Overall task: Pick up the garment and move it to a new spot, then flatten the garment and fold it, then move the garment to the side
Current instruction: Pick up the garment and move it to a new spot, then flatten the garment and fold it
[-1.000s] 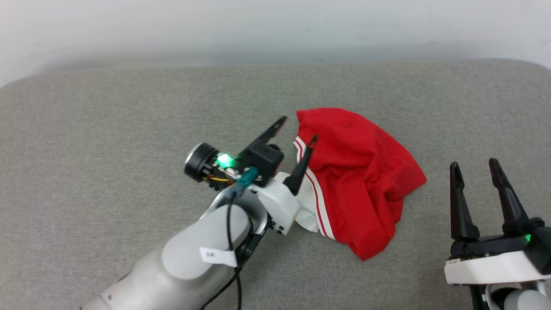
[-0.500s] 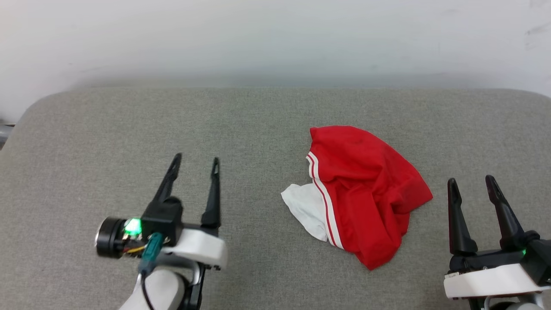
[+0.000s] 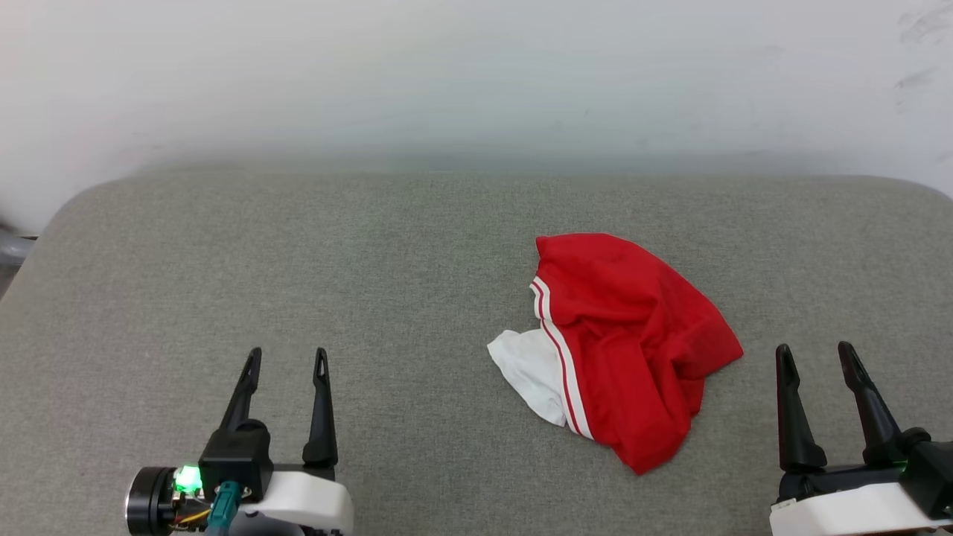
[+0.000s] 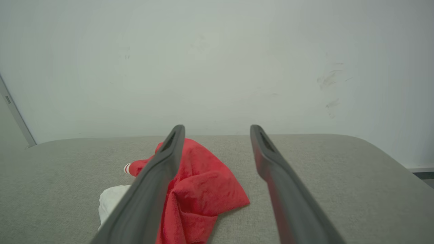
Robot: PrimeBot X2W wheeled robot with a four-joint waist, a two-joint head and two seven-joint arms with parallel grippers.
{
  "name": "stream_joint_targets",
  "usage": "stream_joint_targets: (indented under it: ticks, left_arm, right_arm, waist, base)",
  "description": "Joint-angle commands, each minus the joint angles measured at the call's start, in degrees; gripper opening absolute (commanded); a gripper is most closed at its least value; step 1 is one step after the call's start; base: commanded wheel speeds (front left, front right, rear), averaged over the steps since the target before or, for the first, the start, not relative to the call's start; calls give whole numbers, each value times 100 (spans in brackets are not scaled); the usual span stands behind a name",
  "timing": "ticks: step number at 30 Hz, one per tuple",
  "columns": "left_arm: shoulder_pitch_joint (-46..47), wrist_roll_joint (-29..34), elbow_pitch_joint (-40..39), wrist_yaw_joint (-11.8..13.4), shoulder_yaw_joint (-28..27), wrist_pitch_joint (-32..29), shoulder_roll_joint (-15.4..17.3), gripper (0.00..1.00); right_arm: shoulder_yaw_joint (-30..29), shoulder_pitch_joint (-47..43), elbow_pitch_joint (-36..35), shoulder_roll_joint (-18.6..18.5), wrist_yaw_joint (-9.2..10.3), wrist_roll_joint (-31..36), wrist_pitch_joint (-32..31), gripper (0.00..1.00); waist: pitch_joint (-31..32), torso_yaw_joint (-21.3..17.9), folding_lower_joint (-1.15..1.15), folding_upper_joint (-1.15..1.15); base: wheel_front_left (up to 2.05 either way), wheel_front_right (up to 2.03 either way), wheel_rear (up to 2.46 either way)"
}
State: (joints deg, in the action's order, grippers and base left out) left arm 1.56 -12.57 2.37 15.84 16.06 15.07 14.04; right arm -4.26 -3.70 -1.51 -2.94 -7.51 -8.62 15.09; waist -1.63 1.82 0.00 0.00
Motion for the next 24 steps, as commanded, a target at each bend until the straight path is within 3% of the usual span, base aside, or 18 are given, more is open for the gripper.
stream_joint_targets:
  ticks: [1,15,24]
  left_arm:
    - [-95,64,28,-66,-60,15,-40,100]
    - [-398,531,212,-676,-725,15,-537,100]
    - [-444,712,321,-920,-981,14,-730,100]
  right_arm:
    - [-11,-63,18,10,4,-40,13,100]
    - [-23,-221,143,11,4,-105,12,100]
    - [37,-220,243,11,4,-126,13,100]
  waist:
    - [31,-6,0,0]
    - [124,-54,0,0]
    - [142,-39,0,0]
  base:
    - [0,0,0]
    - [0,0,0]
    - [0,0,0]
